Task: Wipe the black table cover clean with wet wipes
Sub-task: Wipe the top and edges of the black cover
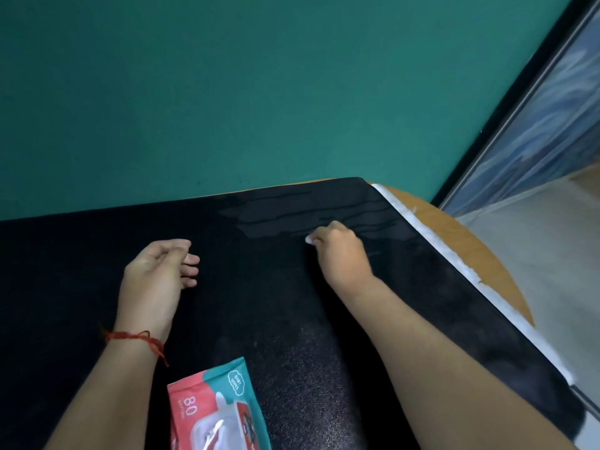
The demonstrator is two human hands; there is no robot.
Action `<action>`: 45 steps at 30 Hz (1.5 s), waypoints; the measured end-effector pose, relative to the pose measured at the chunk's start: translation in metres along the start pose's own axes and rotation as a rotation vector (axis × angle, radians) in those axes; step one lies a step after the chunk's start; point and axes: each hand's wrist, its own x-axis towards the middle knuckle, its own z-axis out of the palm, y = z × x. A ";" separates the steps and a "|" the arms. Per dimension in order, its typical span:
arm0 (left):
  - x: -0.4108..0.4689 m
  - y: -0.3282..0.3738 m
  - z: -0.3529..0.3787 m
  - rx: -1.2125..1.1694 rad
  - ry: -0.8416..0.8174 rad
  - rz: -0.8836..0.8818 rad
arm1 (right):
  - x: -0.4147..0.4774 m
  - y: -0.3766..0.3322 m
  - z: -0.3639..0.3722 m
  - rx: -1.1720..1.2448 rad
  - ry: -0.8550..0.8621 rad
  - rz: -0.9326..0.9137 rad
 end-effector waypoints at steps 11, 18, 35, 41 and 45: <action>-0.004 0.001 0.004 0.044 -0.010 0.029 | -0.034 0.006 -0.023 0.042 0.020 0.000; -0.006 0.002 0.003 0.073 -0.010 0.034 | -0.096 -0.025 -0.037 0.249 -0.154 -0.247; -0.018 0.010 0.011 0.190 -0.027 0.076 | -0.040 0.023 -0.025 0.124 0.074 0.025; -0.021 0.011 0.010 0.229 -0.041 0.078 | -0.079 -0.051 -0.002 0.310 -0.083 -0.249; -0.021 0.011 0.008 0.242 -0.057 0.087 | -0.058 -0.046 -0.005 0.271 -0.103 -0.259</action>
